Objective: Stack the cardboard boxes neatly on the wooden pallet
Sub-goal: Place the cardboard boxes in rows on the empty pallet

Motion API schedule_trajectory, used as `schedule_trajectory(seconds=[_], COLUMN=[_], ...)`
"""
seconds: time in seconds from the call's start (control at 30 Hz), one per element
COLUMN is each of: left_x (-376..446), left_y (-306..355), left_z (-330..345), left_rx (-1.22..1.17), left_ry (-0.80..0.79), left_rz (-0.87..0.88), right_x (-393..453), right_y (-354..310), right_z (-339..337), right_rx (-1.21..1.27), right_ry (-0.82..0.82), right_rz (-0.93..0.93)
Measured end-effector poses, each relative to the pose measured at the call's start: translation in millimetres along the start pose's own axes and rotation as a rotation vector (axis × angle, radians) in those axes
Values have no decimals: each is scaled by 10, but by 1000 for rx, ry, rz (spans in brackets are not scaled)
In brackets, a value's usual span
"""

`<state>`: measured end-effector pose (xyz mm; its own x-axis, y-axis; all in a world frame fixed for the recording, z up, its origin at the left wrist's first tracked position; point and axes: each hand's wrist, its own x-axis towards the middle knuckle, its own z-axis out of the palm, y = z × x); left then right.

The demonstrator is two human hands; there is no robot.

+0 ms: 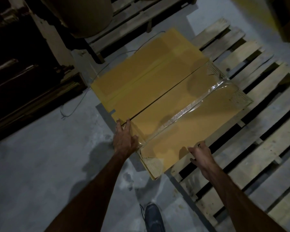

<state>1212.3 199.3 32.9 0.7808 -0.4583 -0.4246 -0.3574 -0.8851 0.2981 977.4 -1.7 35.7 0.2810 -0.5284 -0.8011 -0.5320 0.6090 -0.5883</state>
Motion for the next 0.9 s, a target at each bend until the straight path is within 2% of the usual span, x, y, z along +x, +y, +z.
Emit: schedule_trajectory(seconds=[0.27,0.4,0.57,0.73,0.9], left_x=[-127,-529,-1616,-3074,-4633], left_y=[-77,27,566,1163,1774], left_z=[-147,-291,-650,-1005,-1373], left_rx=[-100,-141,-344,-575,-795], left_ry=[-75,-72,-101,-136,26], left_rz=[86,38,-23,-71,-161], right_x=[-183,-594,-1465,-2522,-3741], right_y=[-91,-249,-555,-730,-705], right_z=[-270,-447,-778,-1215,-1846], right_rx=[-121,-140,-183,-241,-390], right_ry=[-47,-82,-118,-156,-238], right_rz=[6,-25,-95,-191,-341])
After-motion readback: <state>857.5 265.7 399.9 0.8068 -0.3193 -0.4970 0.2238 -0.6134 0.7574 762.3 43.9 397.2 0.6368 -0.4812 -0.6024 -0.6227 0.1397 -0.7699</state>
